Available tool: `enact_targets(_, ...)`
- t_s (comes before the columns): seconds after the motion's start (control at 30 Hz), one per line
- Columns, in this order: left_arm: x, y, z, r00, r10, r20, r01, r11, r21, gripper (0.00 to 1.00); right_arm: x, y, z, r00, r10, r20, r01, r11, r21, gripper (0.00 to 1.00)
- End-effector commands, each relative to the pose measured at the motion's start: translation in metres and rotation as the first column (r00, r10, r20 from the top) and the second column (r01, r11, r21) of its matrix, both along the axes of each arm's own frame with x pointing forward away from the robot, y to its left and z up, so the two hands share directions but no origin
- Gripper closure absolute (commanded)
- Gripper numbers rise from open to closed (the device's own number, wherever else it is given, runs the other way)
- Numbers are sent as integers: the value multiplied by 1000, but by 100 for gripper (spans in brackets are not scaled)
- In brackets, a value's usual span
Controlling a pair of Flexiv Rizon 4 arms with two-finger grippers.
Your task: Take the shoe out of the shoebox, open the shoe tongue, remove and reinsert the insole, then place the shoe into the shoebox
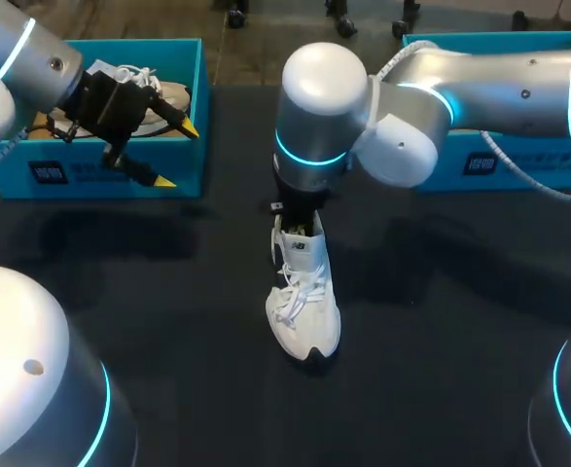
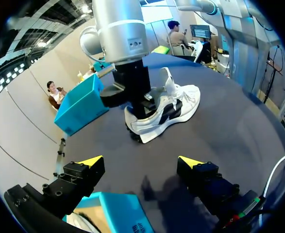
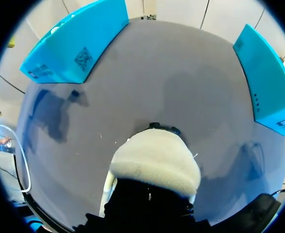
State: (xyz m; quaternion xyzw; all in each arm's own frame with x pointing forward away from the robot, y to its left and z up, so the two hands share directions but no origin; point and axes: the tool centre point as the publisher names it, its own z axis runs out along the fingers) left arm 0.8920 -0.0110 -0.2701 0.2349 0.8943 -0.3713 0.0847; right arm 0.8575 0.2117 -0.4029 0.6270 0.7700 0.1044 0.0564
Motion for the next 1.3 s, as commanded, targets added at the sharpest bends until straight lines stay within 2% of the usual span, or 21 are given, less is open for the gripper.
enact_targets(0.03, -1, 0, 0, 1000, 1, 1, -1, 1000, 3, 0, -1, 8, -17, 1000, -3, -24, 3, 1000, 2, 100)
enact_targets(0.33, -1, 0, 0, 1000, 1, 1, -1, 1000, 3, 0, -19, 5, -23, 996, -16, -83, 15, 1000, -10, 100)
enact_targets(0.6, -1, 0, 0, 1000, 1, 1, -1, 1000, 3, 0, -43, 2, -27, 990, -41, -137, 38, 999, -26, 100)
enact_targets(0.77, -1, 0, 0, 1000, 1, 1, -1, 1000, 3, 0, -49, 2, -26, 986, -39, -165, 32, 999, -42, 100)
enact_targets(1.3, -1, 0, 0, 1000, 1, 1, -1, 1000, 3, 0, -49, -5, 28, 987, -8, -161, -14, 991, -135, 100)
